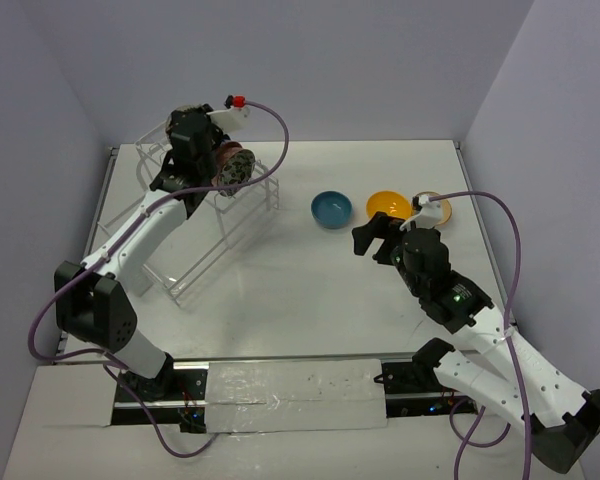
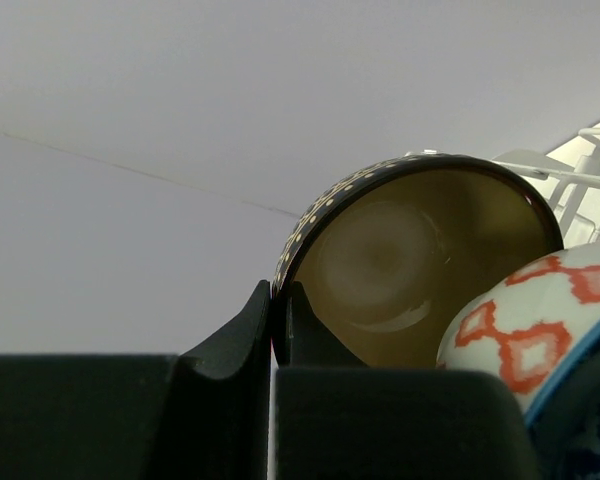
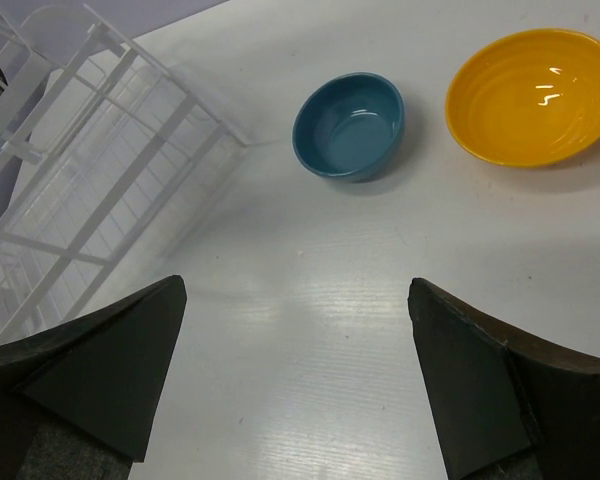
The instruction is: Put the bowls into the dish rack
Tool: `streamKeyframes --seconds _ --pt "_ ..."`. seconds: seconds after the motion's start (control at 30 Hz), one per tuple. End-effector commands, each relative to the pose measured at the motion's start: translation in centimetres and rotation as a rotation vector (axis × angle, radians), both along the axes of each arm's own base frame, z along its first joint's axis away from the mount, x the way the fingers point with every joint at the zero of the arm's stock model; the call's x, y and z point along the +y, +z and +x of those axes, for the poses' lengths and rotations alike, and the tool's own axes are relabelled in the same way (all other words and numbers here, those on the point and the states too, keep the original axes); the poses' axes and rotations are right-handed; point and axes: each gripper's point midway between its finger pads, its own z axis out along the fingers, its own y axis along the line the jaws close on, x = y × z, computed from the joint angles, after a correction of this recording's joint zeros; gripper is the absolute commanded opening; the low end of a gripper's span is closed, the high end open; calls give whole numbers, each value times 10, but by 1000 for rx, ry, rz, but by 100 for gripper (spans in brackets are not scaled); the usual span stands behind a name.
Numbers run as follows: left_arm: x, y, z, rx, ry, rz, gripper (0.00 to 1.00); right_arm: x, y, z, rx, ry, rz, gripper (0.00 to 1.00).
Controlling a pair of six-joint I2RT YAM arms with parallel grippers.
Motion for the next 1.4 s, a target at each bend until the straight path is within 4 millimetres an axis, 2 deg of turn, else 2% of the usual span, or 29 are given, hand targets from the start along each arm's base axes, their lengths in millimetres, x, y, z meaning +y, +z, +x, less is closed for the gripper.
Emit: streamKeyframes --seconds 0.0,0.37,0.7,0.83,1.0,1.37 --pt "3 57 -23 -168 -9 -66 0 -3 5 1 -23 -17 24 100" --pt "3 40 -25 -123 -10 -85 0 -1 3 0 -18 -8 36 100" --pt "2 37 -27 -112 -16 -113 16 -2 5 -2 -26 -5 39 100" --pt "1 40 -29 -116 -27 -123 29 -1 4 -2 -23 -4 45 100" --pt "1 43 -31 -124 -32 -134 38 -1 5 -2 -26 -2 44 100" --pt "-6 45 -34 -113 -82 -177 38 -1 5 -3 -30 -1 48 100"
